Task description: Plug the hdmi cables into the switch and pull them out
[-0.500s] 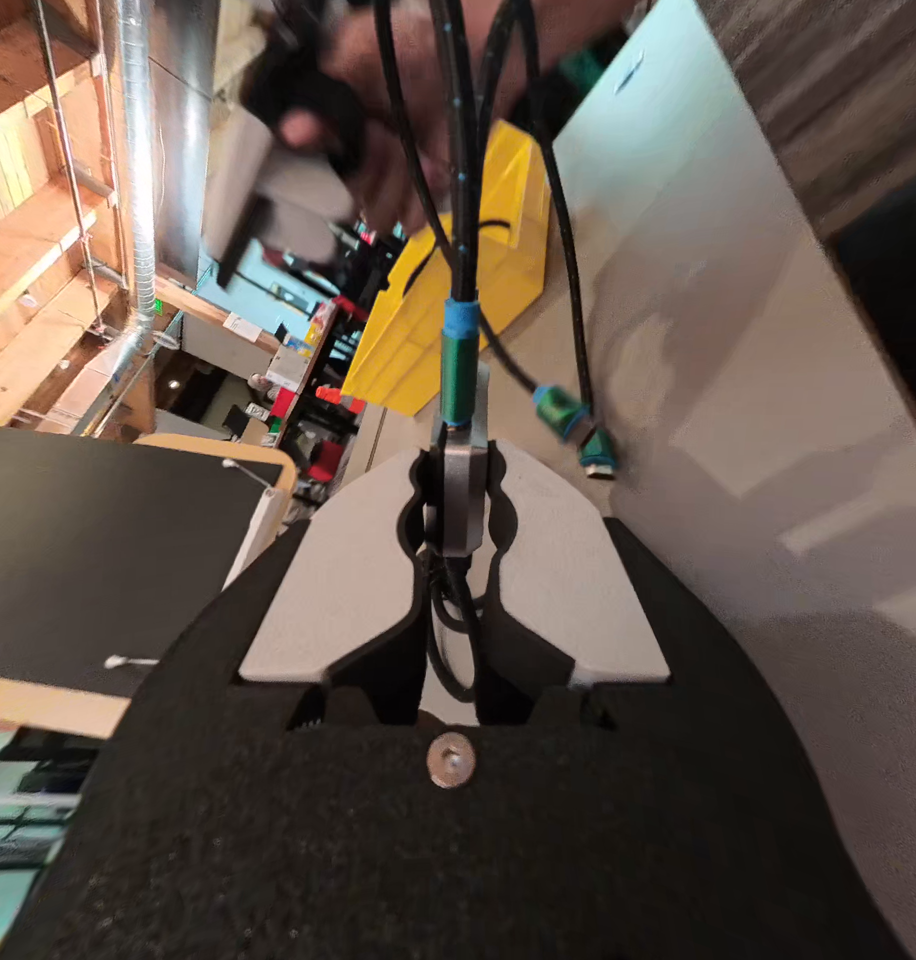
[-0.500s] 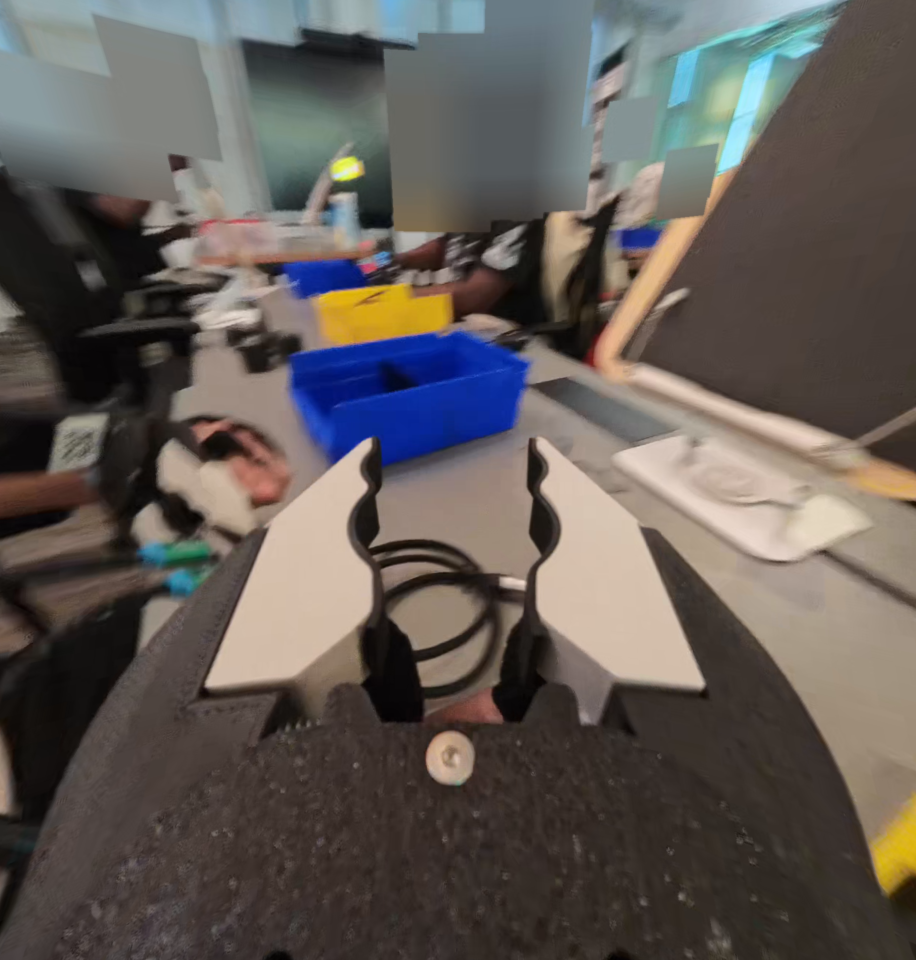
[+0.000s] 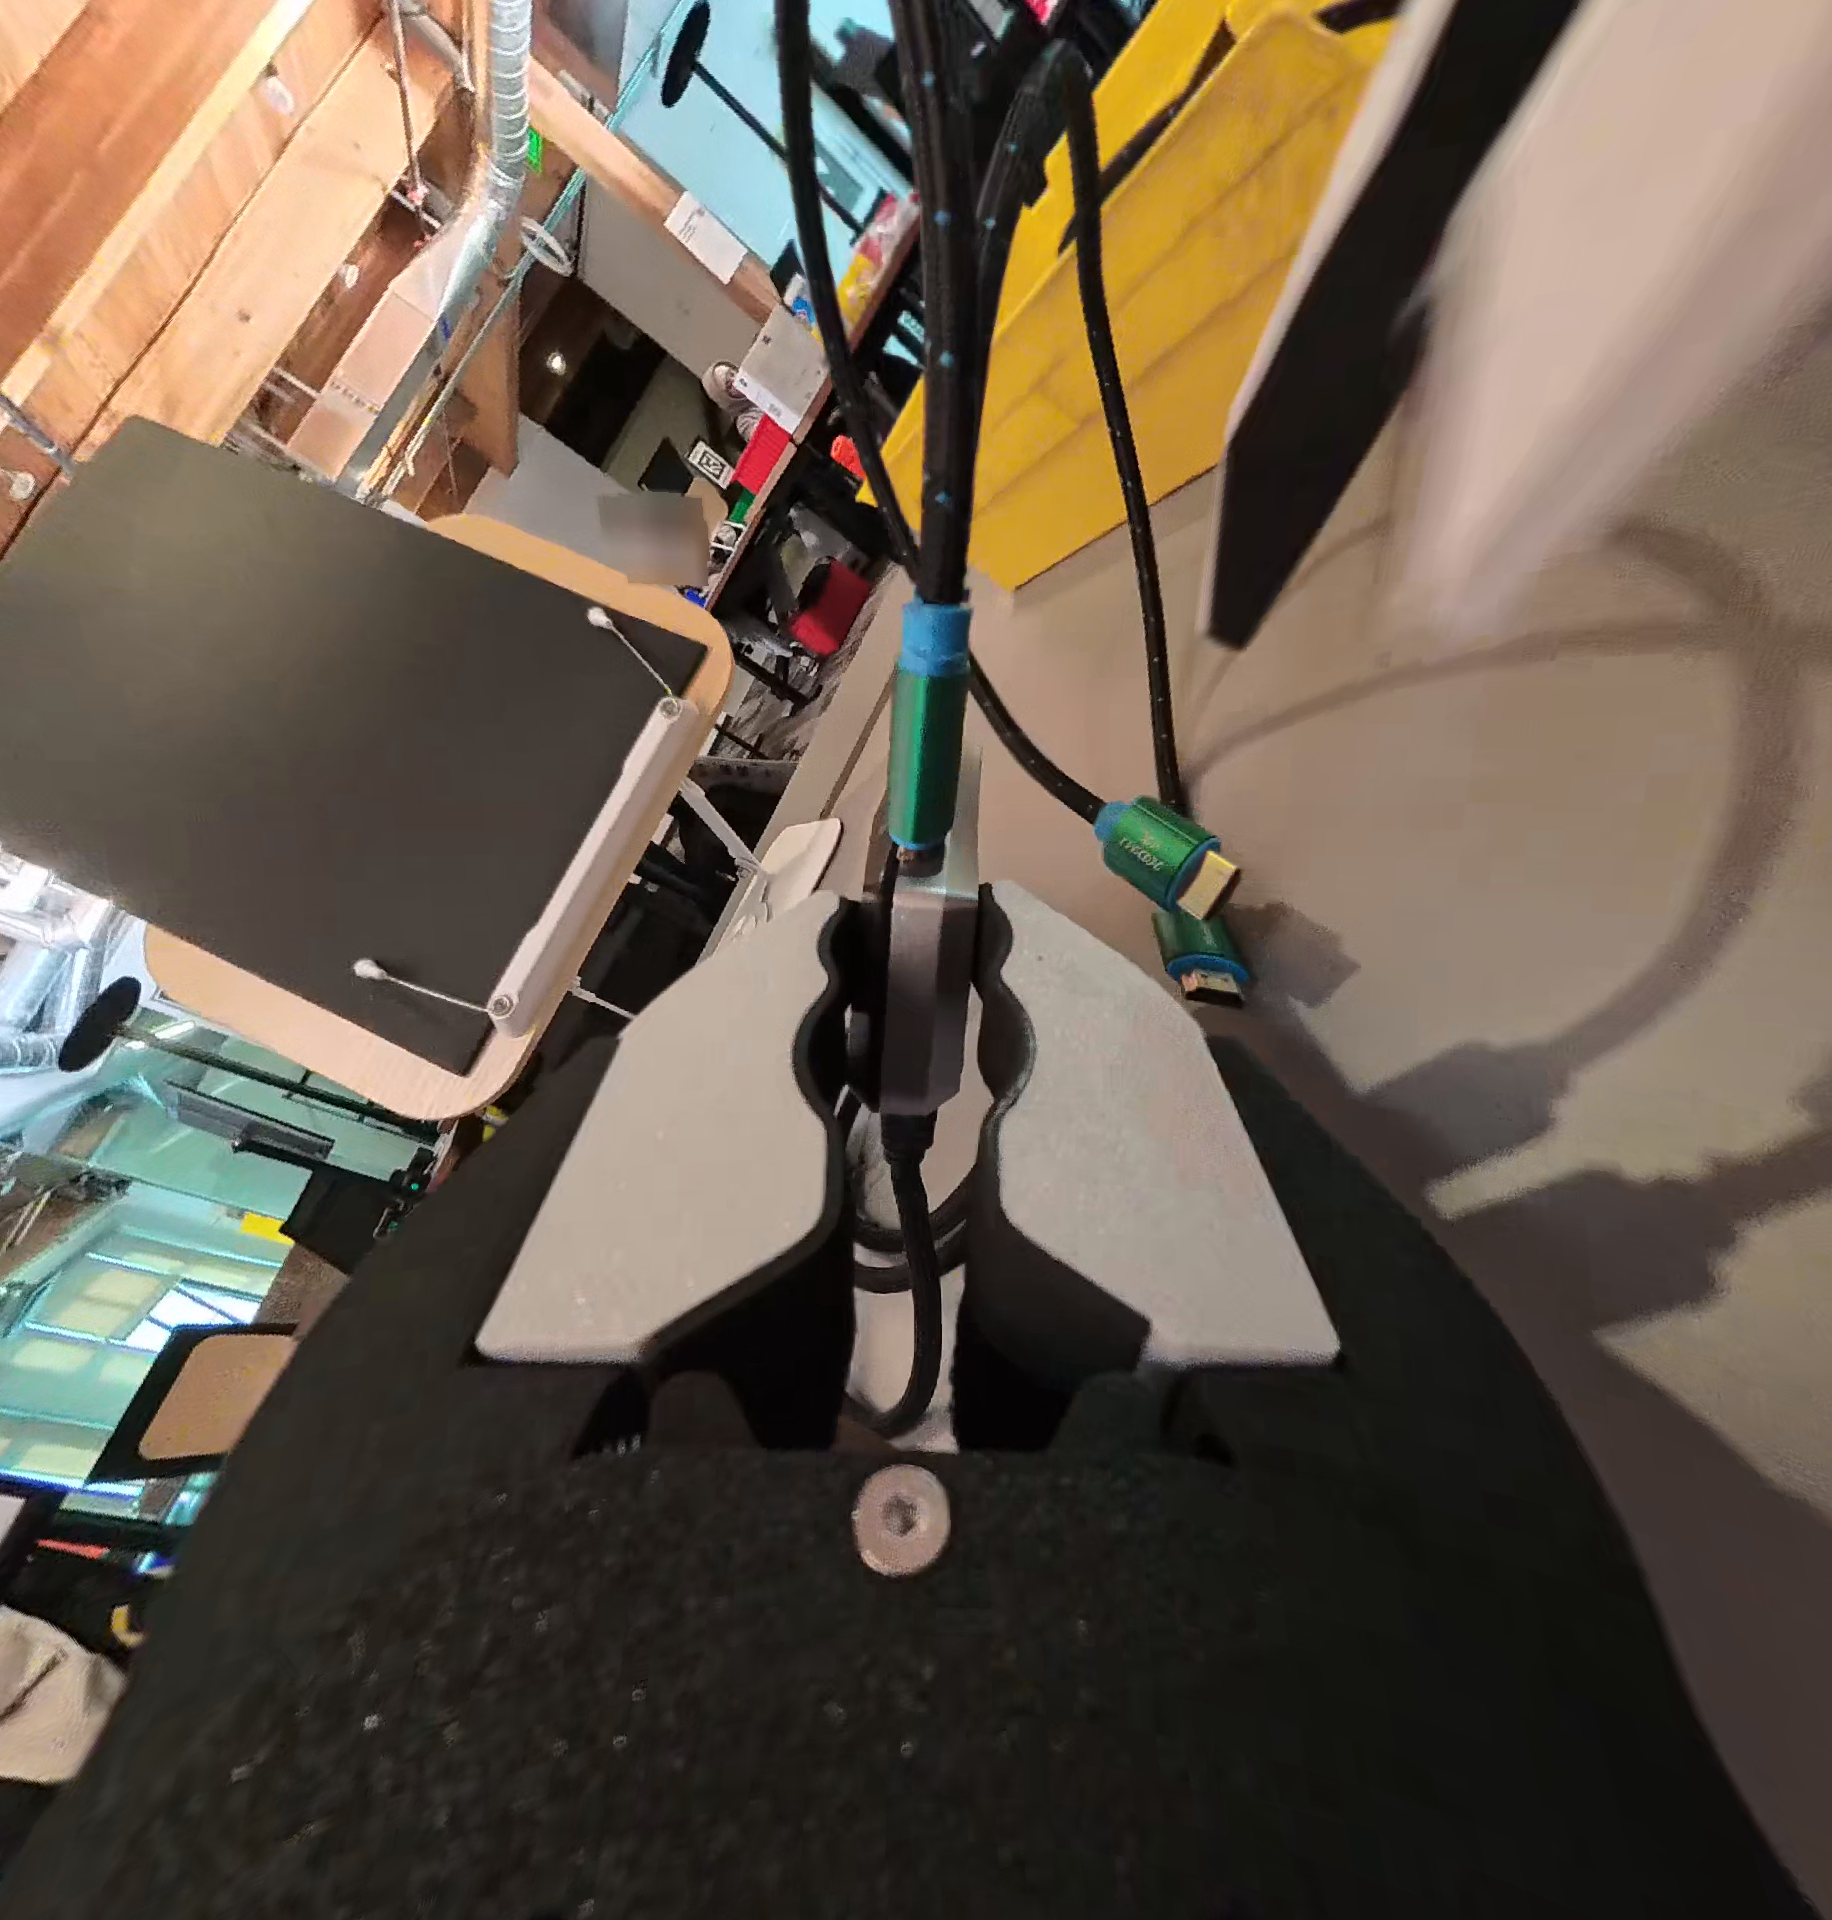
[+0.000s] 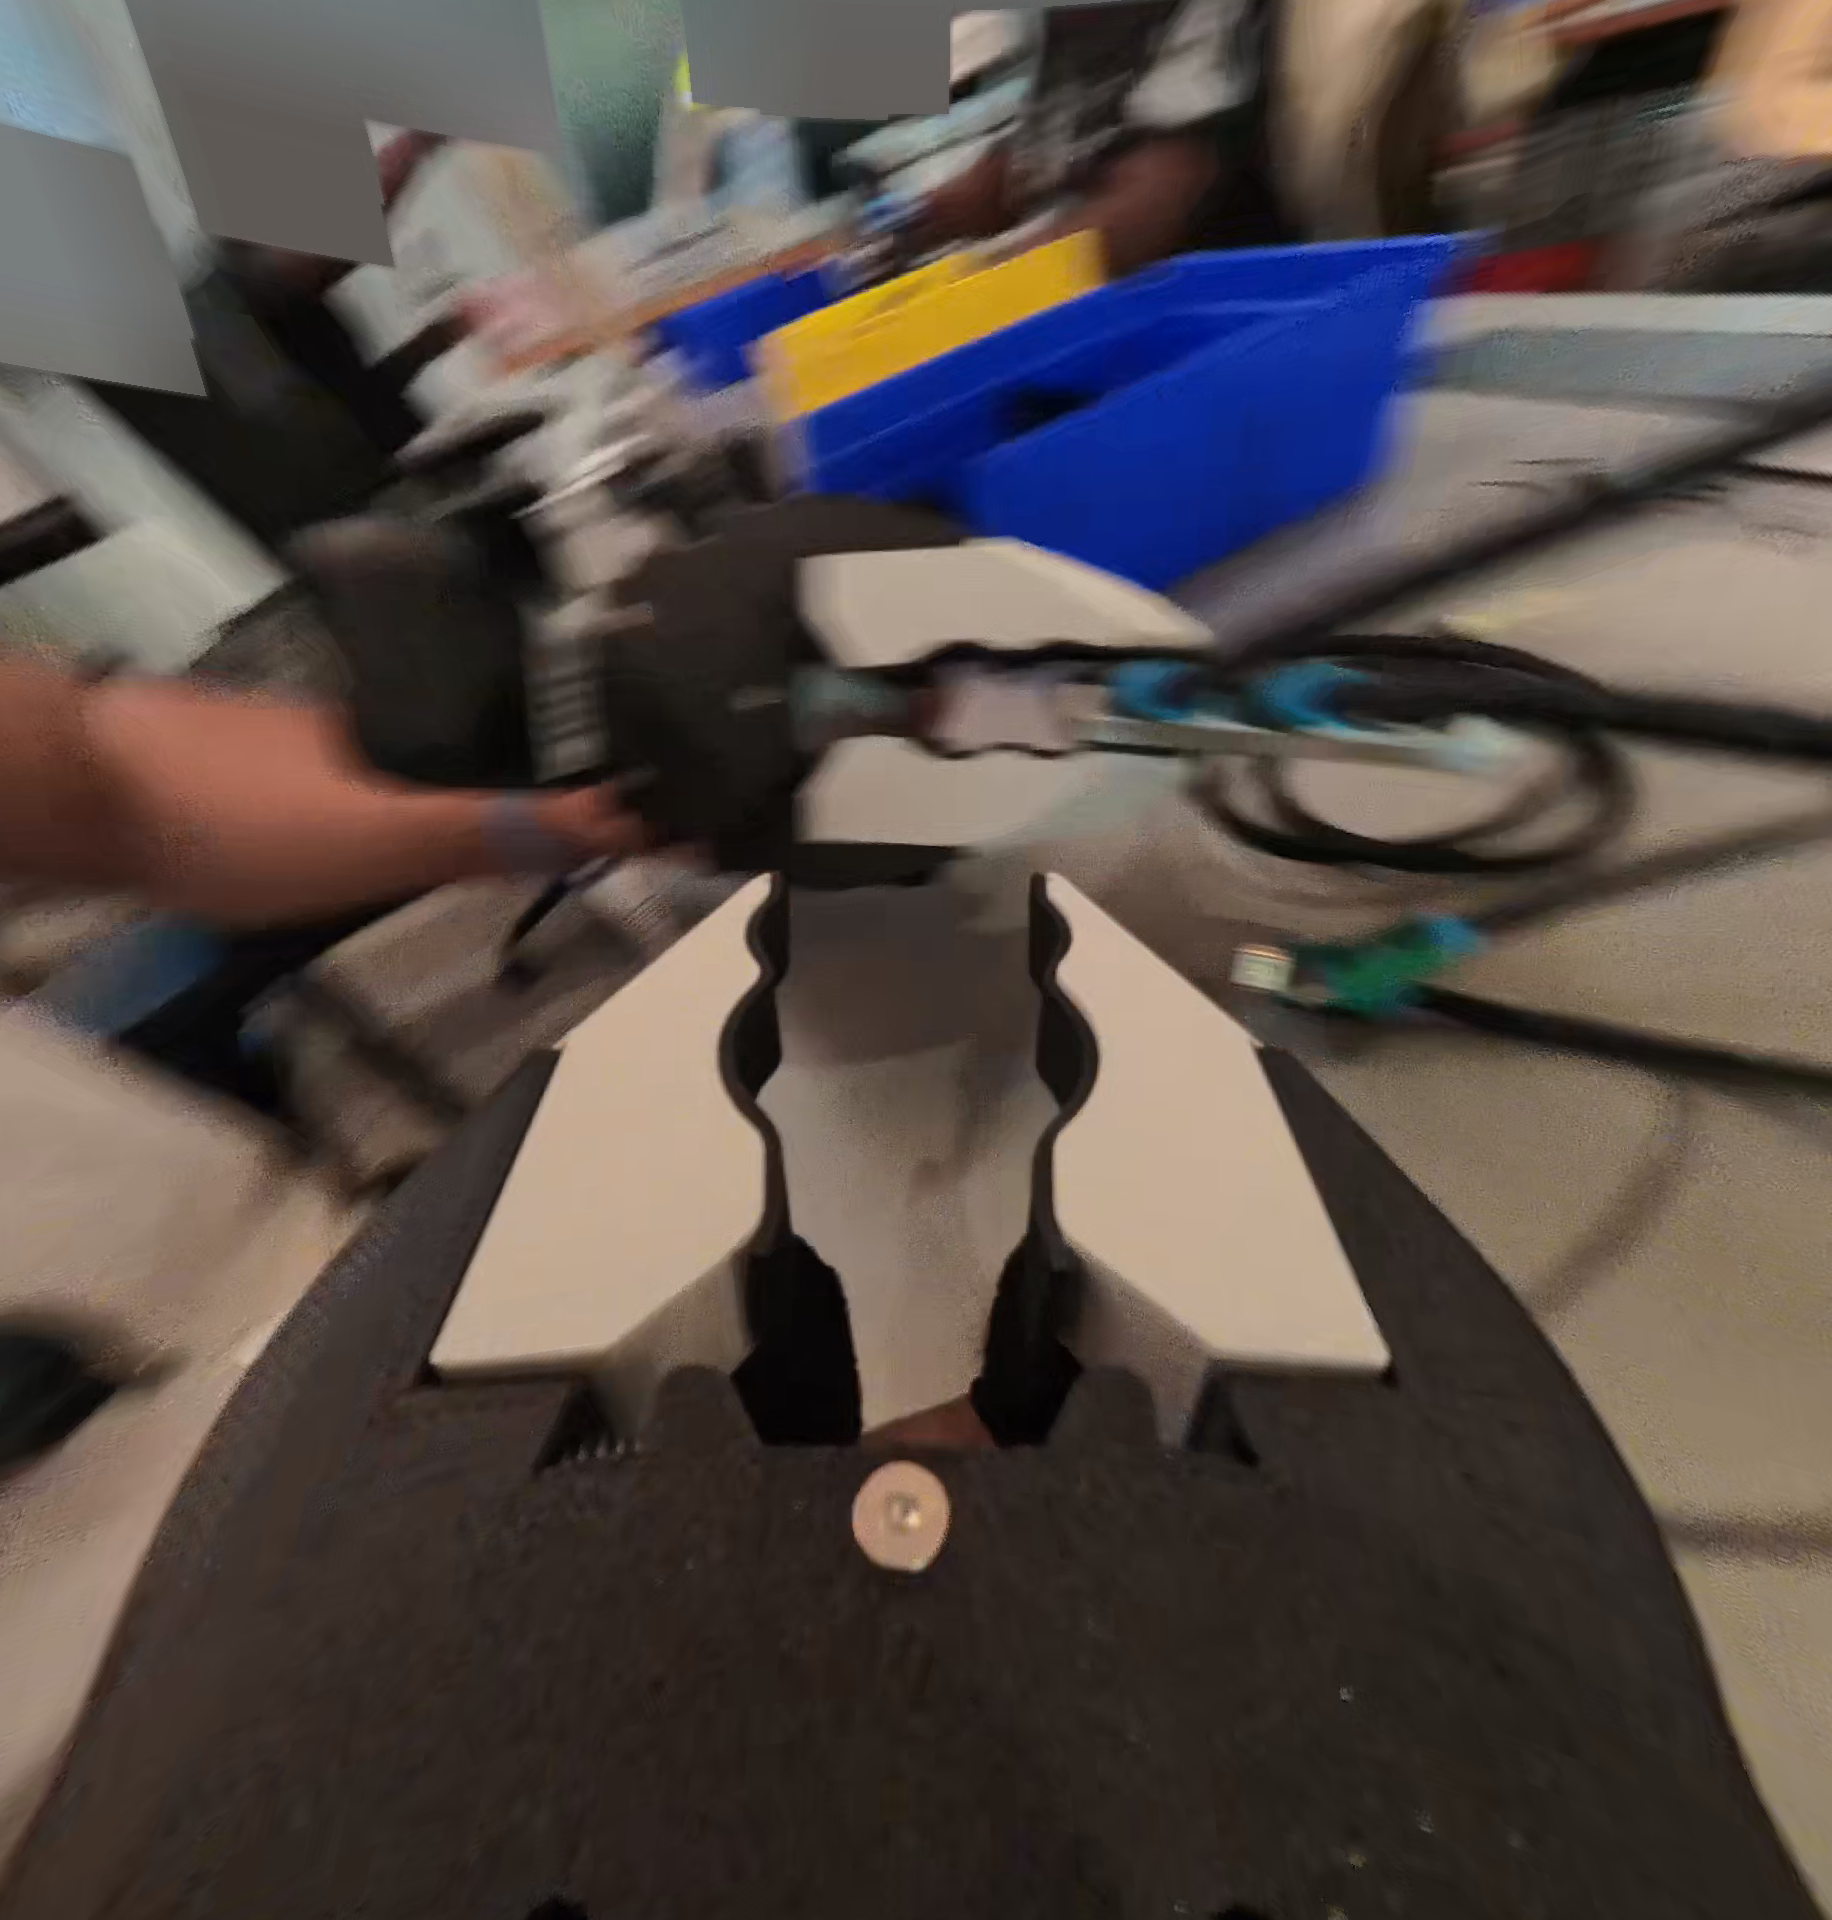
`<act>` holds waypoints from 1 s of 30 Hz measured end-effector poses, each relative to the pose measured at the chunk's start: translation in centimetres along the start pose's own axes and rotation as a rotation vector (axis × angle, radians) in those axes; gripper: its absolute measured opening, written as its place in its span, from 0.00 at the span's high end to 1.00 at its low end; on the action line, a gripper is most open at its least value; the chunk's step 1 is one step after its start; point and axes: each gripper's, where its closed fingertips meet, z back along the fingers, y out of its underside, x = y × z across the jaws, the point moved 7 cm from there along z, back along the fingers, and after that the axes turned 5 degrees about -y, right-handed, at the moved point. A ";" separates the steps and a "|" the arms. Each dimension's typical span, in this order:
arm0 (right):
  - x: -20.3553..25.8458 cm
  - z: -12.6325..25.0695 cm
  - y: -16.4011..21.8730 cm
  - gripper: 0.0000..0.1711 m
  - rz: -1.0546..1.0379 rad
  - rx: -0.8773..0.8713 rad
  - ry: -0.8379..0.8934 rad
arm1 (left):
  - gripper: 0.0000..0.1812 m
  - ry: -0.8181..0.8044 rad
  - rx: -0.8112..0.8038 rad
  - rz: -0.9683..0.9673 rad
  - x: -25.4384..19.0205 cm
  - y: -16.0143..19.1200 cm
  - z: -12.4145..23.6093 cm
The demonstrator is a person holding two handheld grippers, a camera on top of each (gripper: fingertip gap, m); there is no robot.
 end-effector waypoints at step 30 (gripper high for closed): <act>-3.3 -1.6 -0.8 0.89 0.034 -0.208 0.219 | 0.82 0.047 0.007 0.175 -1.8 -1.0 -1.8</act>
